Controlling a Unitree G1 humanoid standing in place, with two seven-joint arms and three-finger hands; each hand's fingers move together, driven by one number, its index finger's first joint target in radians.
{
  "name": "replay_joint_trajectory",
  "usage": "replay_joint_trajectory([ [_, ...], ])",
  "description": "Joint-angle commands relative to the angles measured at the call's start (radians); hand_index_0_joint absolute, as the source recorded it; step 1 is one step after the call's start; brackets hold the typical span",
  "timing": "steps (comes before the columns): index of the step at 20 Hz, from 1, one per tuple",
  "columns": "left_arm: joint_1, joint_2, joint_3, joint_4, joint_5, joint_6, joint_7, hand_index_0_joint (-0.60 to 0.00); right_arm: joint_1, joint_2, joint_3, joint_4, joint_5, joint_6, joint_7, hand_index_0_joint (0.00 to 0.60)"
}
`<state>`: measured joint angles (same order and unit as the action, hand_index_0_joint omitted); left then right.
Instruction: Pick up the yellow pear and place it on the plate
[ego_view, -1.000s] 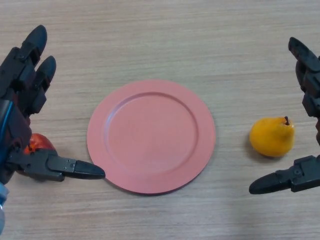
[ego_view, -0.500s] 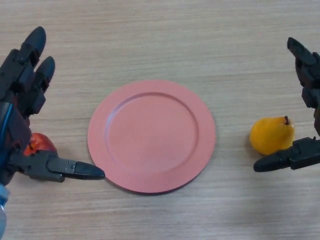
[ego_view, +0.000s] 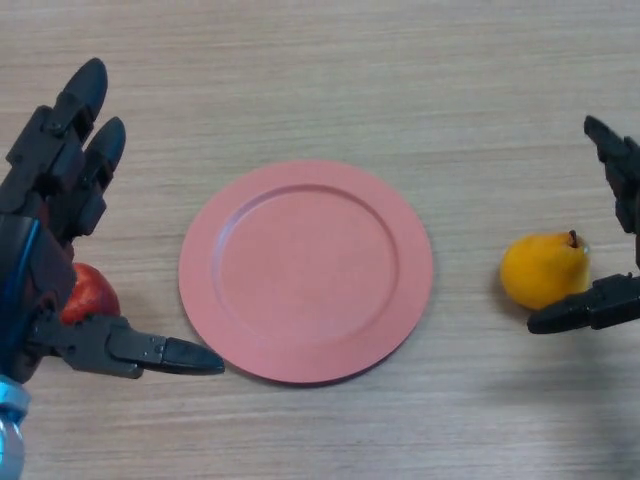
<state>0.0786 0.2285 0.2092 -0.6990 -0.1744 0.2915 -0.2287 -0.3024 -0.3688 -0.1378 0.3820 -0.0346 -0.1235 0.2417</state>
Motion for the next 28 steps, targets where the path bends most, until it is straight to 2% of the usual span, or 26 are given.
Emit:
replay_joint_trajectory([
  [1,-0.014,0.015,0.056,-0.082,-0.036,-0.073,0.034,0.000,-0.103,-0.059,-0.022,0.084,-0.025,-0.226,-0.075,0.000],
  [5,0.002,0.008,0.058,-0.097,-0.032,-0.072,0.043,0.000,-0.180,-0.045,0.009,0.285,-0.038,-0.307,-0.110,0.000],
  [8,0.019,0.004,0.066,-0.096,-0.028,-0.095,0.034,0.000,-0.212,-0.031,0.022,0.350,-0.037,-0.297,-0.122,0.000],
  [10,0.020,0.003,0.069,-0.095,-0.028,-0.098,0.034,0.000,-0.216,-0.030,0.026,0.363,-0.050,-0.294,-0.139,0.201],
  [11,0.021,0.002,0.074,-0.095,-0.031,-0.099,0.034,0.000,-0.223,-0.037,0.039,0.392,-0.098,-0.307,-0.176,0.351],
  [12,0.022,0.002,0.079,-0.095,-0.030,-0.099,0.035,0.000,-0.233,-0.053,0.059,0.434,-0.183,-0.329,-0.227,0.450],
  [13,0.026,0.002,0.089,-0.096,-0.029,-0.095,0.035,0.000,-0.246,-0.099,0.114,0.515,-0.426,-0.368,-0.366,0.592],
  [15,0.029,-0.002,0.090,-0.086,-0.024,-0.105,0.033,0.000,-0.241,-0.117,0.124,0.506,-0.573,-0.327,-0.415,0.600],
  [16,0.030,-0.002,0.092,-0.085,-0.025,-0.105,0.032,0.000,-0.237,-0.114,0.108,0.487,-0.580,-0.317,-0.416,0.600],
  [17,0.031,-0.001,0.100,-0.084,-0.033,-0.103,0.028,0.000,-0.209,-0.096,0.085,0.416,-0.550,-0.279,-0.358,0.600],
  [18,0.032,-0.001,0.103,-0.083,-0.033,-0.106,0.028,0.000,-0.201,-0.094,0.085,0.379,-0.568,-0.252,-0.369,0.600],
  [19,0.036,-0.004,0.102,-0.078,-0.025,-0.118,0.026,0.000,-0.163,-0.065,0.070,0.272,-0.531,-0.201,-0.324,0.600],
  [20,0.039,-0.006,0.101,-0.073,-0.023,-0.125,0.024,0.000,-0.149,-0.047,0.068,0.208,-0.514,-0.163,-0.310,0.600],
  [21,0.039,-0.006,0.102,-0.068,-0.023,-0.130,0.022,0.000,-0.123,-0.008,0.068,0.087,-0.456,-0.108,-0.259,0.600],
  [23,0.040,-0.006,0.107,-0.069,-0.025,-0.135,0.022,0.000,-0.133,0.016,0.110,-0.019,-0.501,-0.087,-0.285,0.600],
  [24,0.042,-0.009,0.104,-0.067,-0.024,-0.141,0.023,0.000,-0.125,0.033,0.127,-0.058,-0.503,-0.065,-0.245,0.600],
  [25,0.046,-0.013,0.100,-0.067,-0.029,-0.144,0.024,0.000,-0.100,0.110,0.144,-0.187,-0.389,0.036,-0.144,0.600],
  [26,0.047,-0.013,0.099,-0.068,-0.033,-0.145,0.023,0.000,-0.104,0.128,0.174,-0.220,-0.397,0.066,-0.135,0.600],
  [27,0.045,-0.010,0.099,-0.070,-0.038,-0.141,0.023,0.000,-0.102,0.155,0.242,-0.290,-0.279,0.174,-0.127,0.600],
  [28,0.042,-0.007,0.105,-0.075,-0.047,-0.133,0.022,0.000,-0.114,0.165,0.274,-0.292,-0.281,0.184,-0.153,0.600],
])
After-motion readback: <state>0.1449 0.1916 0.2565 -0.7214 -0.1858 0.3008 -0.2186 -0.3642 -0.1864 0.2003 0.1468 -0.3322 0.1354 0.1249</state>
